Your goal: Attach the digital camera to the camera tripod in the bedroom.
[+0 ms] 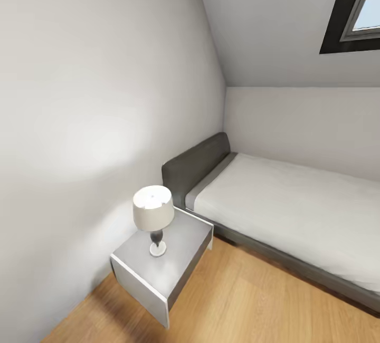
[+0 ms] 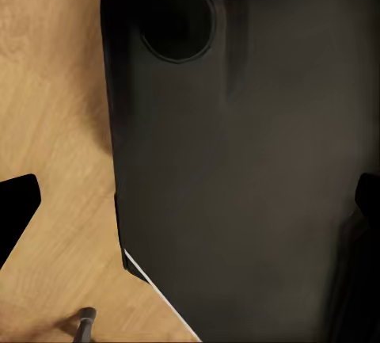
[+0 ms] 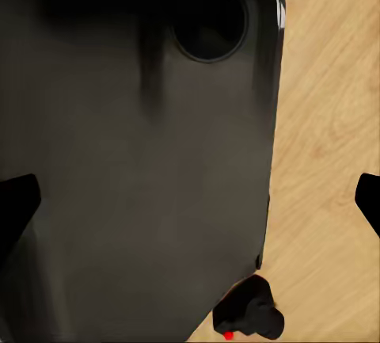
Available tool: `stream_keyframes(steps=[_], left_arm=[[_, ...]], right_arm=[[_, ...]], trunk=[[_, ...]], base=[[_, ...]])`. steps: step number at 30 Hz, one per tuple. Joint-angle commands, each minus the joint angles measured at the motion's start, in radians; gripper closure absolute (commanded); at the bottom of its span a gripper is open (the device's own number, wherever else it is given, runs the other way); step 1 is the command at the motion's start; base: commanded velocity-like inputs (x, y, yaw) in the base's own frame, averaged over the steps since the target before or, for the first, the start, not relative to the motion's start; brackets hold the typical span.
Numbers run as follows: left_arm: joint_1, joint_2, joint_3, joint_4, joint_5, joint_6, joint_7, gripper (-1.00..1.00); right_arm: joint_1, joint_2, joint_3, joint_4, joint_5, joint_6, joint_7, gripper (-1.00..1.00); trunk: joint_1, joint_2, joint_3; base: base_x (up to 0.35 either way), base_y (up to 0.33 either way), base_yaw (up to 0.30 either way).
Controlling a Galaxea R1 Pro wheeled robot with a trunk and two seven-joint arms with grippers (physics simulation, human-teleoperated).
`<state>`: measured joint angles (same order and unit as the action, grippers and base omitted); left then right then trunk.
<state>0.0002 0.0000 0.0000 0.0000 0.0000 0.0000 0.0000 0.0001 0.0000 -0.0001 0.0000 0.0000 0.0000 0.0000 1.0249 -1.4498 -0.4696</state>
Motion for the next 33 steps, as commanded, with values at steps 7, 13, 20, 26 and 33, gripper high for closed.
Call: stream_keyframes(steps=[7,13,20,26,33], left_arm=[[0.014,0.023,-0.003,-0.009,-0.003,-0.002,0.003,-1.0],[0.014,0.023,-0.003,-0.009,-0.003,-0.002,0.003,-1.0],[0.014,0.023,-0.003,-0.009,-0.003,-0.002,0.003,-1.0],[0.014,0.023,-0.003,-0.009,-0.003,-0.002,0.003,-1.0],[0.014,0.023,-0.003,-0.009,-0.003,-0.002,0.003,-1.0]], right_arm=[[-0.035,0.015,0.0,-0.025,0.001,-0.005,-0.009,-1.0],[-0.035,0.015,0.0,-0.025,0.001,-0.005,-0.009,-1.0],[-0.035,0.015,0.0,-0.025,0.001,-0.005,-0.009,-1.0],[-0.035,0.015,0.0,-0.025,0.001,-0.005,-0.009,-1.0],[-0.035,0.015,0.0,-0.025,0.001,-0.005,-0.009,-1.0]], trunk=[[0.0,0.0,0.0],[0.0,0.0,0.0],[0.0,0.0,0.0],[0.0,0.0,0.0],[0.0,0.0,0.0]], base=[[0.0,0.0,0.0],[0.0,0.0,0.0],[0.0,0.0,0.0],[0.0,0.0,0.0],[0.0,0.0,0.0]])
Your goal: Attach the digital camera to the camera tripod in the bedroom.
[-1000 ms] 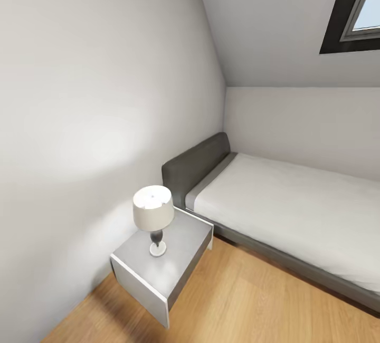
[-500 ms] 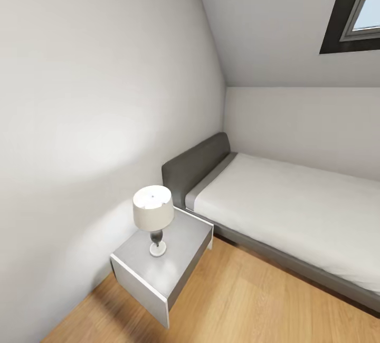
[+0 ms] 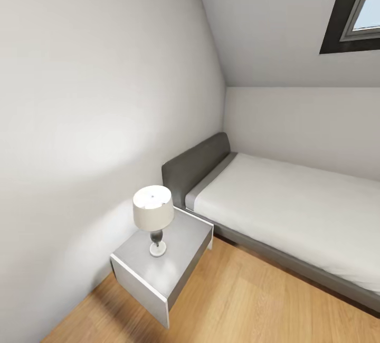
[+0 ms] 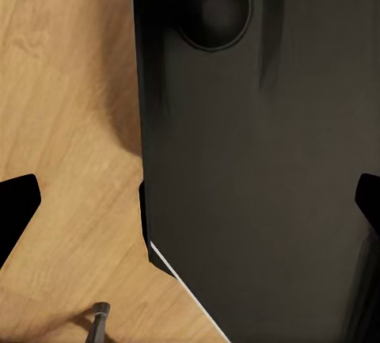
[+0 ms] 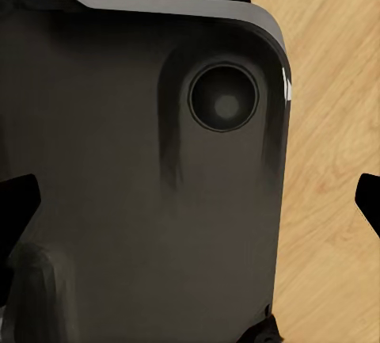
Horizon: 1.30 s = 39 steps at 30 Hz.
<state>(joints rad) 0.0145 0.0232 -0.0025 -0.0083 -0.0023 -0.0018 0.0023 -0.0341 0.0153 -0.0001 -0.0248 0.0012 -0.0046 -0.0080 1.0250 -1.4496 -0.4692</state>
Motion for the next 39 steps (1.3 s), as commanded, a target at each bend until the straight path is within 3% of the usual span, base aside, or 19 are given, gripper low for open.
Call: stream_keyframes(steps=[1,27,28,39], left_arm=[[0.0,0.0,0.0,-0.001,0.0,0.0,0.0,-1.0],[-0.013,0.014,0.003,-0.015,0.0,0.0,0.001,-1.0],[-0.041,0.017,0.004,-0.015,0.002,0.007,-0.01,-1.0],[-0.094,0.016,0.004,-0.015,0.004,0.013,-0.01,-1.0]], right_arm=[[0.0,0.0,0.0,0.0,0.0,0.0,-0.001,-1.0],[-0.02,-0.002,-0.004,-0.01,-0.009,-0.003,-0.003,-1.0],[-0.023,-0.008,-0.003,-0.01,-0.002,-0.003,0.003,-1.0],[-0.027,-0.017,-0.003,-0.016,-0.001,-0.002,0.006,-1.0]], trunk=[[0.0,0.0,-0.001],[0.0,0.0,-0.001],[0.0,0.0,-0.002],[0.0,0.0,-0.008]], base=[[0.0,0.0,0.0],[0.0,0.0,-0.017],[0.0,0.0,-0.24],[0.0,0.0,-0.253]])
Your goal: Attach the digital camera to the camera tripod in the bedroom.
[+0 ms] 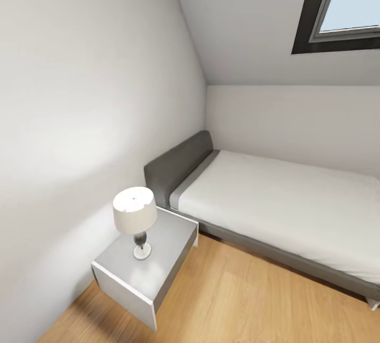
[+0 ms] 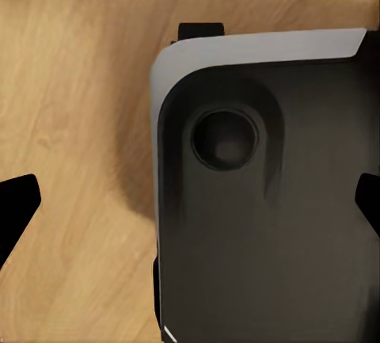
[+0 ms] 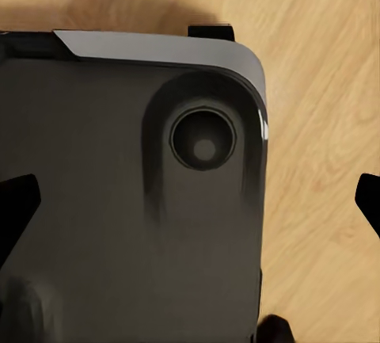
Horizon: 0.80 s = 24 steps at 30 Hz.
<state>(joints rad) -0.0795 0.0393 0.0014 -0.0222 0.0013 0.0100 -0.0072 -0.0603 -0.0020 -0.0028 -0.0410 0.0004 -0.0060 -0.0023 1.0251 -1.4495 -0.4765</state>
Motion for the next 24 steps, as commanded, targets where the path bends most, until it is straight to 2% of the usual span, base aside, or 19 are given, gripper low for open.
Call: stream_keyframes(steps=[1,12,14,15,20,23,24], left_arm=[[-0.007,0.0,0.0,-0.001,0.0,0.002,-0.001,-1.0],[-0.056,-0.004,0.0,-0.001,0.0,0.012,-0.001,-1.0],[-0.07,-0.007,0.0,-0.001,0.0,0.028,-0.001,-1.0],[-0.093,-0.013,0.0,-0.001,0.0,0.059,-0.002,-1.0],[-0.129,-0.023,0.0,-0.002,-0.001,0.09,-0.001,-1.0],[-0.176,-0.032,0.0,-0.002,-0.002,0.122,-0.001,-1.0],[-0.176,-0.032,0.0,-0.002,-0.002,0.122,-0.001,-1.0]], right_arm=[[-0.001,0.0,0.0,-0.004,0.0,0.0,0.0,-1.0],[-0.004,-0.009,-0.001,-0.014,-0.004,0.001,-0.001,-1.0],[-0.007,-0.016,-0.001,-0.015,-0.006,0.002,-0.001,-1.0],[-0.015,-0.025,-0.002,-0.018,-0.008,0.002,0.0,-1.0],[-0.026,-0.034,-0.002,-0.02,-0.009,0.002,-0.001,-1.0],[-0.035,-0.052,-0.003,-0.022,-0.01,0.002,-0.002,-1.0],[-0.035,-0.052,-0.003,-0.022,-0.01,0.002,-0.002,-1.0]], trunk=[[0.0,-0.001,-0.002],[0.0,-0.001,-0.008],[0.0,-0.001,-0.009],[0.0,-0.001,-0.01],[0.0,-0.001,-0.013],[0.0,-0.001,-0.015],[0.0,-0.001,-0.016]], base=[[0.0,0.0,-0.258],[0.0,0.0,-0.258],[0.0,0.0,-0.259],[0.0,0.0,-0.259],[0.0,0.0,-0.259],[0.0,0.0,-0.259],[0.0,0.0,-0.259]])
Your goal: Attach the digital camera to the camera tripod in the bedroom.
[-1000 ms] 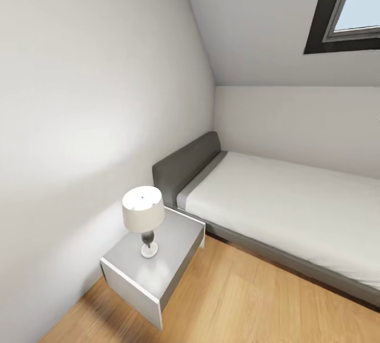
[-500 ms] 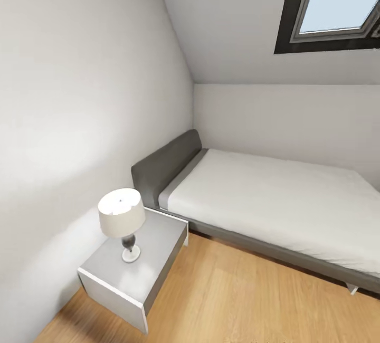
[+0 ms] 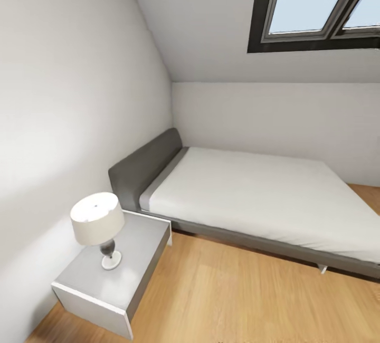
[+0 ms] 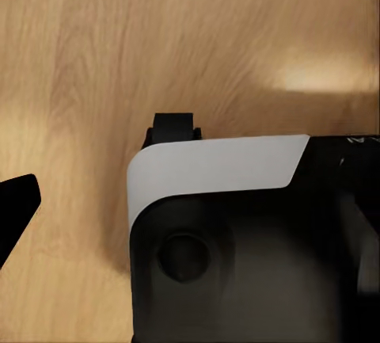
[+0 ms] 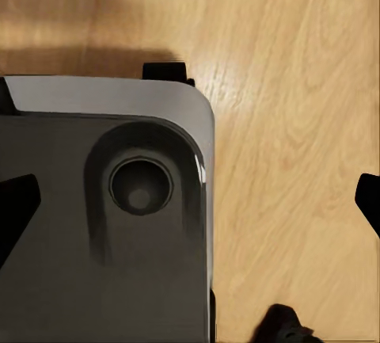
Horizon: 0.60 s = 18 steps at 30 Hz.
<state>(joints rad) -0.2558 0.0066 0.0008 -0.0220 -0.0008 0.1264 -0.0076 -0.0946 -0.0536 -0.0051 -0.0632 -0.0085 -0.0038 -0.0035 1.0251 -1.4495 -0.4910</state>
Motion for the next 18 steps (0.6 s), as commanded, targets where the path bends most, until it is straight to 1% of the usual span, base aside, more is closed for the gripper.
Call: stream_keyframes(steps=[1,3,4,10,11,16,17,18], left_arm=[[-0.014,-0.002,0.0,-0.002,0.0,0.018,-0.001,-1.0],[-0.046,-0.01,-0.001,-0.002,-0.001,0.048,-0.001,-1.0],[-0.046,-0.01,-0.001,-0.002,-0.001,0.048,-0.001,-1.0],[-0.156,-0.046,-0.003,-0.003,-0.005,0.147,0.0,-1.0],[-0.156,-0.046,-0.003,-0.003,-0.005,0.147,0.0,-1.0],[-0.241,-0.082,-0.005,-0.003,-0.006,0.216,-0.001,-1.0],[-0.241,-0.082,-0.005,-0.003,-0.006,0.216,-0.001,-1.0],[-0.256,-0.089,-0.005,-0.003,-0.006,0.226,-0.001,-1.0]], right_arm=[[-0.004,-0.005,-0.001,0.0,-0.001,0.0,0.0,-1.0],[-0.014,-0.014,-0.001,-0.002,-0.002,0.0,0.0,-1.0],[-0.014,-0.014,-0.001,-0.002,-0.002,0.0,0.0,-1.0],[-0.038,-0.048,-0.002,-0.006,-0.005,0.0,0.003,-1.0],[-0.038,-0.048,-0.002,-0.006,-0.005,0.0,0.003,-1.0],[-0.045,-0.072,-0.002,-0.018,-0.006,0.001,0.021,-1.0],[-0.045,-0.072,-0.002,-0.018,-0.006,0.001,0.021,-1.0],[-0.045,-0.08,-0.003,-0.024,-0.007,0.001,0.026,-1.0]], trunk=[[0.0,0.0,-0.002],[0.0,0.0,-0.003],[0.0,0.0,-0.003],[0.0,0.0,-0.007],[0.0,0.0,-0.008],[0.0,0.0,-0.011],[0.0,0.0,-0.012],[0.0,0.0,-0.012]], base=[[0.0,0.0,-0.259],[0.0,0.0,-0.259],[0.0,0.0,-0.259],[0.0,0.0,-0.259],[0.0,0.0,-0.259],[0.0,0.0,-0.259],[0.0,0.0,-0.259],[0.0,0.0,-0.259]])
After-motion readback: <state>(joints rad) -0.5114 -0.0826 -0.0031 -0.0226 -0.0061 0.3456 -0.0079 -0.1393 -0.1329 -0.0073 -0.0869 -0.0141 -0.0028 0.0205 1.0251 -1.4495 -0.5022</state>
